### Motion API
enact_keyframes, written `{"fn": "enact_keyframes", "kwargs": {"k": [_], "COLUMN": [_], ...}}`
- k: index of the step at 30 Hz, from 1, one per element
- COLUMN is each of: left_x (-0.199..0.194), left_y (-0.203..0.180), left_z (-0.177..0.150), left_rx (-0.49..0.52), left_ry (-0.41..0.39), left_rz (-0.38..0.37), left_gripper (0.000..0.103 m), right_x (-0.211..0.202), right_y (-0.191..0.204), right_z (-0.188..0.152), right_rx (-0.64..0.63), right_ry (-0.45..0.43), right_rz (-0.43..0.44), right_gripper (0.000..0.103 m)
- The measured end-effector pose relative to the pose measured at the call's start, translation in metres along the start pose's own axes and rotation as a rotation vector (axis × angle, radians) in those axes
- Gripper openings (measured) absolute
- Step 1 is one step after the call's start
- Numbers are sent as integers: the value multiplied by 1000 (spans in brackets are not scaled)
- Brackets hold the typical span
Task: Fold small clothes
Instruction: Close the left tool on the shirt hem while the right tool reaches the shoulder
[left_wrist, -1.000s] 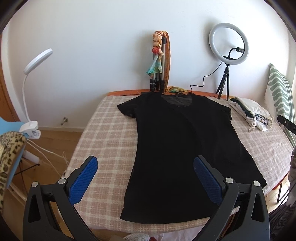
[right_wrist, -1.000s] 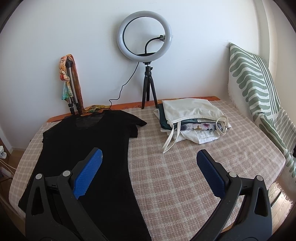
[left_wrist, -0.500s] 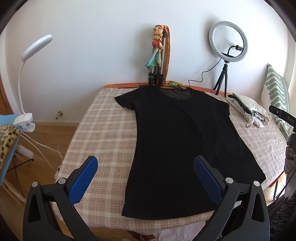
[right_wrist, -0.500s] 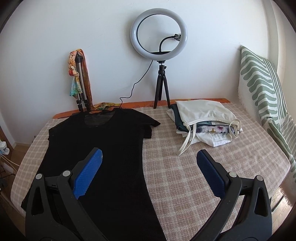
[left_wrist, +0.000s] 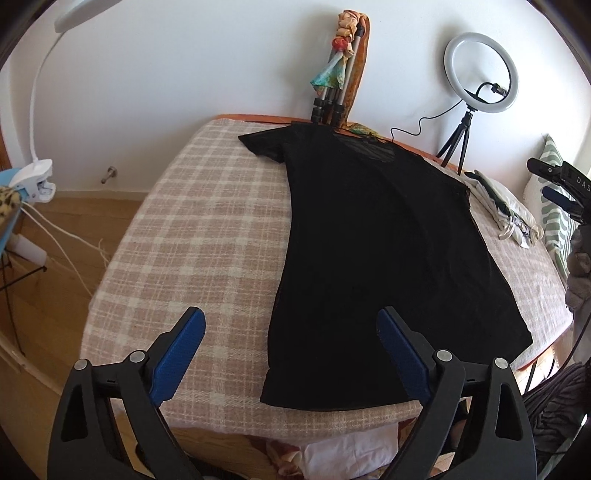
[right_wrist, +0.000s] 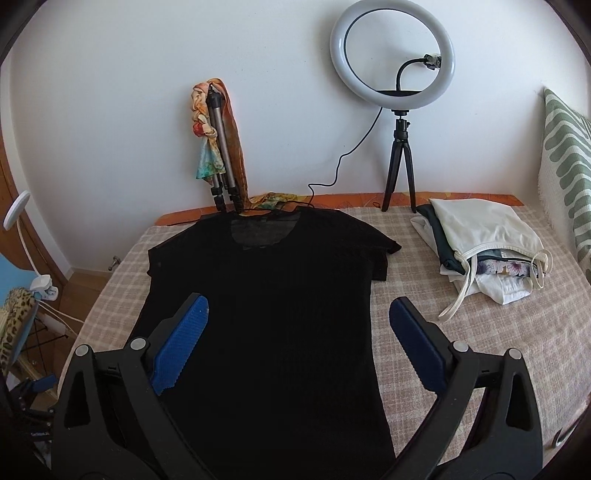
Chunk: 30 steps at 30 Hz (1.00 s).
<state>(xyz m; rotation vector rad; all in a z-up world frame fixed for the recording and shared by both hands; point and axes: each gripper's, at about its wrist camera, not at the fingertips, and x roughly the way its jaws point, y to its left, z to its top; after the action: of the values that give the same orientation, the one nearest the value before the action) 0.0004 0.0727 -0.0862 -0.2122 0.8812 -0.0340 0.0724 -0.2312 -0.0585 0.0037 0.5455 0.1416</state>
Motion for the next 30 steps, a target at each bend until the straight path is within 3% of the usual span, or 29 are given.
{"fn": "enact_keyframes", "kwargs": {"k": [6, 10, 16, 23, 25, 30], "left_x": [17, 26, 37, 43, 47, 49], "left_y": [16, 18, 18, 22, 23, 21], "left_z": [-9, -15, -19, -20, -23, -22], "left_rx": [-53, -56, -57, -64, -76, -61], "left_ry": [67, 106, 141, 160, 180, 180], "left_rz": [-32, -59, -60, -106, -128, -139], "left_gripper": [78, 61, 59, 47, 39, 31], "right_x": [27, 49, 97, 172, 195, 253], "right_y": [33, 68, 123, 181, 194, 233], "right_z": [35, 56, 83, 98, 100, 97], "right_rx": [-4, -75, -167, -214, -203, -205], "right_ry": [25, 49, 117, 216, 253, 337], "right_rz": [140, 188, 249, 301, 325, 346], "right_gripper": [89, 89, 89, 89, 86, 70]}}
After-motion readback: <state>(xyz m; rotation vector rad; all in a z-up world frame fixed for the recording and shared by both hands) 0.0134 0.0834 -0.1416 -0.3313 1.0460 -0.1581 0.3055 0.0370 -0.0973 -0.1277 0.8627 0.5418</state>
